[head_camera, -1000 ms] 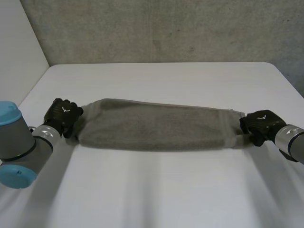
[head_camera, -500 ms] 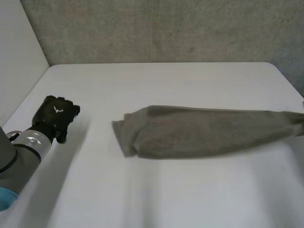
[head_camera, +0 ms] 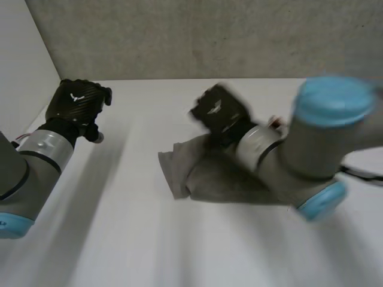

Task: Fold the towel.

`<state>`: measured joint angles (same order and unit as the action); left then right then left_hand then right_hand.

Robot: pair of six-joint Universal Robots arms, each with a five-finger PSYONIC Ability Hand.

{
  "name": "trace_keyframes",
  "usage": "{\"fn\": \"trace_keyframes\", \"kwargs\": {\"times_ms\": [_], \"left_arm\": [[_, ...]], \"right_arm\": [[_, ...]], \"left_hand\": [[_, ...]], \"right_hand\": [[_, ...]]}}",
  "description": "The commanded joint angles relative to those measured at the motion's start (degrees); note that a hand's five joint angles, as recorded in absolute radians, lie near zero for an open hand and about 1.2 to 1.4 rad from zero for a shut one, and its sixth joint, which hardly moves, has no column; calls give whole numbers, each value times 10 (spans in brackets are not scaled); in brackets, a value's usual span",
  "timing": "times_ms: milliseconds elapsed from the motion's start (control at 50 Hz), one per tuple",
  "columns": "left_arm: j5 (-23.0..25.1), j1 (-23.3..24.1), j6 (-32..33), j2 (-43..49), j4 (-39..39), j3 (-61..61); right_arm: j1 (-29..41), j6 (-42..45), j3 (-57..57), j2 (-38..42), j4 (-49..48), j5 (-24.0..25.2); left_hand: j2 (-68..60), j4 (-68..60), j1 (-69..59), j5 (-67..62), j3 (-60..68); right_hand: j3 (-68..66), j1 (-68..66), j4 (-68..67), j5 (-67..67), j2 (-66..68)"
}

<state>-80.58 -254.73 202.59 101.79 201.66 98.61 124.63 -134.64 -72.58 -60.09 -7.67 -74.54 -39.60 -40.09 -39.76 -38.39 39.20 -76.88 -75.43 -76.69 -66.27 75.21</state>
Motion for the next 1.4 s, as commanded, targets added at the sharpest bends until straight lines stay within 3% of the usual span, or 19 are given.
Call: {"fn": "trace_keyframes", "kwargs": {"times_ms": [20,40,60,80,100,120,140,280,420,540,660,840,980,1020,1200,1300,1400], "left_arm": [[-17,35,2,25,3,-4],[-20,40,3,31,3,-5],[-21,45,4,39,5,-8],[-21,45,4,39,5,-8],[-23,48,5,47,6,-13],[-23,49,5,47,6,-13],[-24,55,5,55,7,-20],[-29,92,4,80,6,-55],[-43,161,-3,98,7,-86],[-45,223,1,140,6,-110],[-48,249,5,184,4,-122],[-70,252,40,258,-27,-147],[-98,253,64,251,-57,-123],[-100,254,65,242,-58,-109],[-102,266,66,221,-58,-67],[-103,284,62,210,-58,-41],[-103,285,58,192,-58,-25]], "right_arm": [[57,13,-5,84,-1,0],[56,21,-6,89,3,-1],[54,27,-7,89,7,-2],[54,27,-7,89,7,-2],[52,27,-11,87,11,-3],[52,27,-11,87,11,-3],[51,21,-18,82,10,-1],[18,-42,-62,-19,10,5],[-67,-190,-154,-120,13,13],[-151,-204,-247,-153,20,22],[-204,-185,-305,-152,19,23],[-259,-181,-327,-113,10,54],[-257,-185,-320,-80,7,57],[-254,-188,-317,-74,-2,55],[-256,-192,-310,-73,-14,52],[-255,-189,-292,-74,-14,34],[-248,-178,-264,-78,-11,1]], "left_hand": [[58,63,60,146,-54],[58,63,60,146,-54],[58,63,60,146,-54],[58,63,60,146,-54],[58,63,60,146,-54],[58,63,60,146,-54],[58,63,60,146,-54],[55,60,57,143,-51],[55,60,57,143,-51],[53,58,55,141,-49],[47,51,48,134,-43],[-31,-26,-29,57,35],[-29,-24,-27,59,33],[-29,-24,-27,59,33],[-27,-23,-26,60,31],[-26,-21,-24,62,30],[-24,-19,-22,64,28]], "right_hand": [[-31,-46,-33,-37,48],[-31,-46,-33,-37,48],[155,140,153,149,-138],[157,142,155,150,-140],[516,502,514,510,-500],[520,505,518,514,-503],[669,654,667,663,-652],[669,654,667,663,-652],[669,654,667,663,-652],[669,654,667,663,-652],[669,654,667,663,-652],[473,459,471,467,-456],[453,438,451,447,-436],[359,344,357,353,-342],[229,214,227,223,-212],[-3,-17,-5,-9,19],[-31,-46,-33,-37,48]]}}
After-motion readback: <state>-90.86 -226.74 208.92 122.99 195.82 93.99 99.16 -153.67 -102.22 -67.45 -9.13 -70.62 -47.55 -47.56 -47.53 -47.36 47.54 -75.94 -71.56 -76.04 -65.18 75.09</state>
